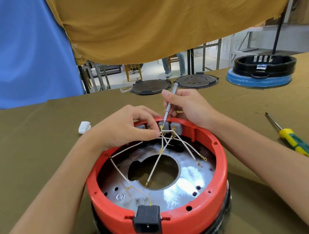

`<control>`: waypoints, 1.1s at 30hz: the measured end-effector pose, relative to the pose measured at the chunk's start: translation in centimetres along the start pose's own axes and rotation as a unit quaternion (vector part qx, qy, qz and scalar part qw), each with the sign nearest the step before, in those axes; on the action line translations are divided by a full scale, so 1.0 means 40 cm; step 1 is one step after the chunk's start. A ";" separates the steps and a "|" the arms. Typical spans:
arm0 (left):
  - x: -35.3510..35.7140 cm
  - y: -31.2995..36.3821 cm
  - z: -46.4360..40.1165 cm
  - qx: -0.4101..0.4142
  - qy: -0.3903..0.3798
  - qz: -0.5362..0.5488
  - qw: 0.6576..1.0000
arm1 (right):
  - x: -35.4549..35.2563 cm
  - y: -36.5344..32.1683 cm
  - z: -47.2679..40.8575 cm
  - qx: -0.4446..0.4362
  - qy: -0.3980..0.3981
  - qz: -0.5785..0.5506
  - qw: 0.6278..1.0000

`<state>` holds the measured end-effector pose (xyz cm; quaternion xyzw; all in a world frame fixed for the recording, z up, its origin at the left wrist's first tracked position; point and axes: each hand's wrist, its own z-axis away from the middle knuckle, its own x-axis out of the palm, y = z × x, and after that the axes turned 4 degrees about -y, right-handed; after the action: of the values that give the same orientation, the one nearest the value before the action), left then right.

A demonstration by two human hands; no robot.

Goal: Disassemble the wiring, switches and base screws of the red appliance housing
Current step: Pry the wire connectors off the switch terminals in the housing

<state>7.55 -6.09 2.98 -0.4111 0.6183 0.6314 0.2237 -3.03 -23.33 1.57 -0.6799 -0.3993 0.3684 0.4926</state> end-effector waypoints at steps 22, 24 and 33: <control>-0.008 -0.003 0.005 -0.053 0.062 0.052 0.995 | 0.005 -0.003 0.012 -0.005 0.023 -0.057 0.998; -0.023 -0.002 0.018 -0.073 0.040 0.031 0.996 | 0.007 -0.004 0.016 -0.011 0.010 -0.053 0.998; -0.066 0.025 0.060 -0.119 0.023 -0.066 0.990 | -0.010 -0.014 0.025 0.006 -0.038 -0.133 0.990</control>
<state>7.67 -3.30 5.42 -0.4888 0.5152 0.6749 0.2004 -4.19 -23.23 1.90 -0.6033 -0.5020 0.3274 0.5262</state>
